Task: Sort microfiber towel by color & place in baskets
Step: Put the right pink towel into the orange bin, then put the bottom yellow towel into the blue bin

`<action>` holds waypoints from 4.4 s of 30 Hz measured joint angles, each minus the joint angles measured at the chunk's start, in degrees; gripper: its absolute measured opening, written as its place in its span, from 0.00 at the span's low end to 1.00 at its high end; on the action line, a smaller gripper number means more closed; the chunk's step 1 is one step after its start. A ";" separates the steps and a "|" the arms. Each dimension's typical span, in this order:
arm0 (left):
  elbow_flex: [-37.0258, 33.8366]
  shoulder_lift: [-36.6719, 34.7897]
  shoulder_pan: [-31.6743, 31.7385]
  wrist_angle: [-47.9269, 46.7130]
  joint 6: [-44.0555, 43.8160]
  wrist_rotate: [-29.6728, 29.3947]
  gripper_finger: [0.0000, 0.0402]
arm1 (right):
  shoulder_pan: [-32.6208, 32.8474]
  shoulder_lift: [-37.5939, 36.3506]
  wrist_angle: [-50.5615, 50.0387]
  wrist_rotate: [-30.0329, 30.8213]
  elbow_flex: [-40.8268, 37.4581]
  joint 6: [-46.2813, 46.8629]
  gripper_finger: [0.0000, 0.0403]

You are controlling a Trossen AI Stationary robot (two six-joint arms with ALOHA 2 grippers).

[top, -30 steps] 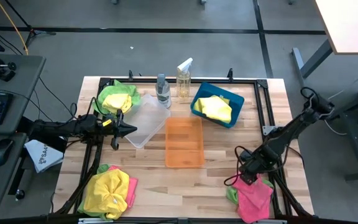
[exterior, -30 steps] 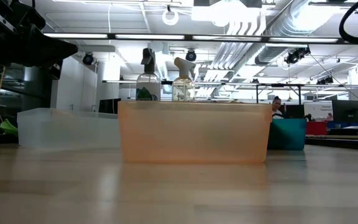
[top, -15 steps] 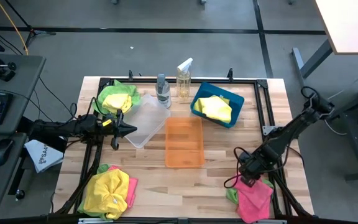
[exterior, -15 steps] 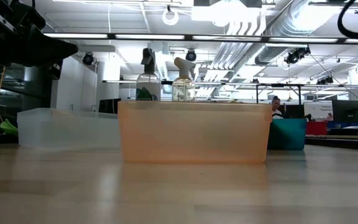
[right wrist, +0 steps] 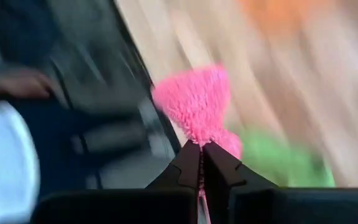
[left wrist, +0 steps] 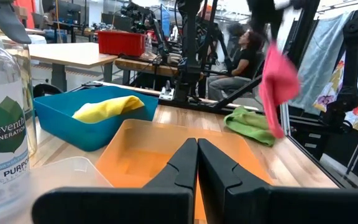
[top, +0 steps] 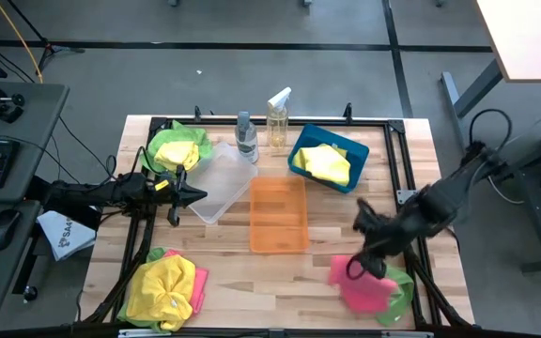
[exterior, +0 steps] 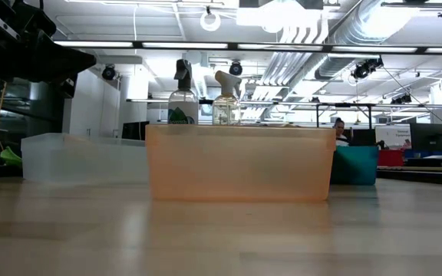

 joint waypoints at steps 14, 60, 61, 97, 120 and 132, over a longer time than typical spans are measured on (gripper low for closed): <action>0.00 -0.01 0.00 0.01 0.00 -0.01 0.00 | -14.83 7.58 23.77 15.21 8.83 -28.42 0.00; 0.00 -0.02 0.01 0.00 0.00 0.00 0.00 | -27.16 29.05 28.04 6.95 3.61 -34.54 0.00; 0.00 0.00 0.00 0.00 0.00 0.00 0.00 | -27.16 29.05 31.26 5.48 2.26 -34.51 0.00; 0.00 0.00 -0.01 0.20 0.59 -1.92 0.00 | -23.40 28.04 -8.86 3.18 25.02 -37.34 0.64; 17.75 22.39 -1.67 9.49 -33.21 5.27 0.10 | 0.67 13.16 -11.38 18.66 -1.05 13.51 0.64; 36.39 48.07 -16.27 -32.43 -43.65 33.00 0.38 | -2.75 13.16 -10.73 20.67 -0.68 6.65 0.64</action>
